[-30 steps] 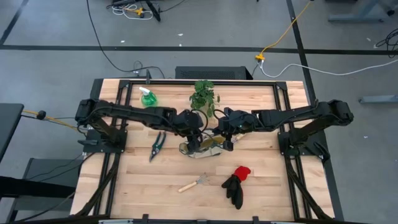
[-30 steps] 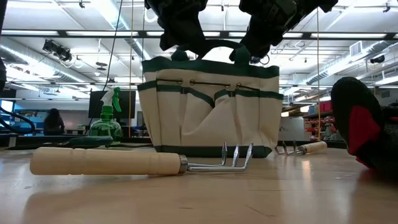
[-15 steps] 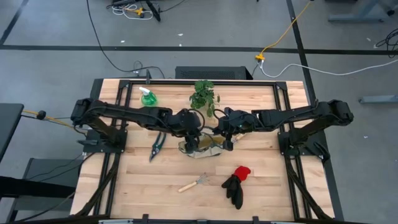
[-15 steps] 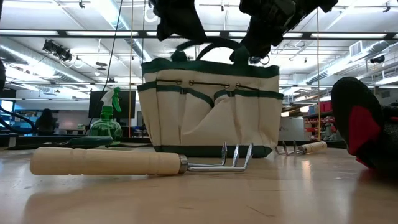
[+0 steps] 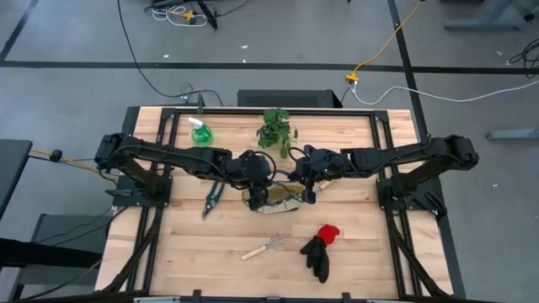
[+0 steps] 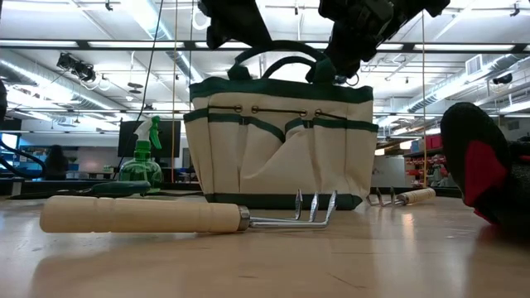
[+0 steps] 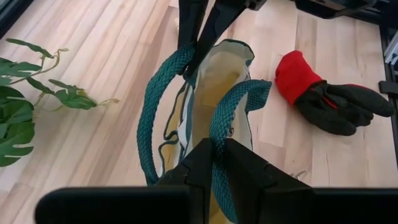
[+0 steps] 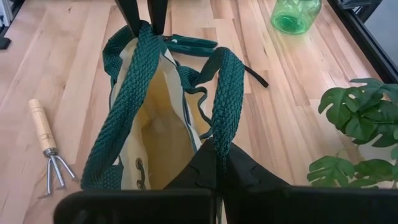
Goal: Pick & Place Garden tools in Gardening bag
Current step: Prepare the green gardening bag
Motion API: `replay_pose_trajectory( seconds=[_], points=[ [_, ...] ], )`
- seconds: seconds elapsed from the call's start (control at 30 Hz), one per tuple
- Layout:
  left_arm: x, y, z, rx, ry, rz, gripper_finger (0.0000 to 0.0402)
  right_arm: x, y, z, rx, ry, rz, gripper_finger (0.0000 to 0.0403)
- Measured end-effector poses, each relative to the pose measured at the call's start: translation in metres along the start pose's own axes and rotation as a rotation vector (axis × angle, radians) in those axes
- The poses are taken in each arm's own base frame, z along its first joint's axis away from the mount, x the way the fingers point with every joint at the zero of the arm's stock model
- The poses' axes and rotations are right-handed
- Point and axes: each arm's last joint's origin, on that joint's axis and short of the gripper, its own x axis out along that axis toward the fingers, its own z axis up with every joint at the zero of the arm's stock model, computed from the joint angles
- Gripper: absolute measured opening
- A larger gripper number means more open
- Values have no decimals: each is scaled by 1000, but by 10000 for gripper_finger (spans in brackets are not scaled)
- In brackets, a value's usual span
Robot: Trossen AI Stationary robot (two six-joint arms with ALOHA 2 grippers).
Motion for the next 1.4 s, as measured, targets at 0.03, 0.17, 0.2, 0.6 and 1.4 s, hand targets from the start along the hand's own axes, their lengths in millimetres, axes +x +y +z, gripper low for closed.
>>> replay_pose_trajectory(
  seconds=[0.03, 0.17, 0.2, 0.6, 1.4],
  points=[
    [0, 0, 0, 0, 1, -2, 46, 0, 0, 0, 0, 0, 2, 4],
    [0, 0, 0, 2, 5, -1, 46, 0, 0, 0, 0, 0, 3, 4],
    [0, 0, -1, 3, 10, 0, 46, 0, 0, 0, 0, 0, 3, 4],
    [0, 1, -4, 25, 45, 7, 45, 0, 0, 0, -1, -1, 1, 4],
    [-1, -7, -6, 39, 61, -61, 5, 1, -16, 0, 29, 6, -66, 4]
  ],
)
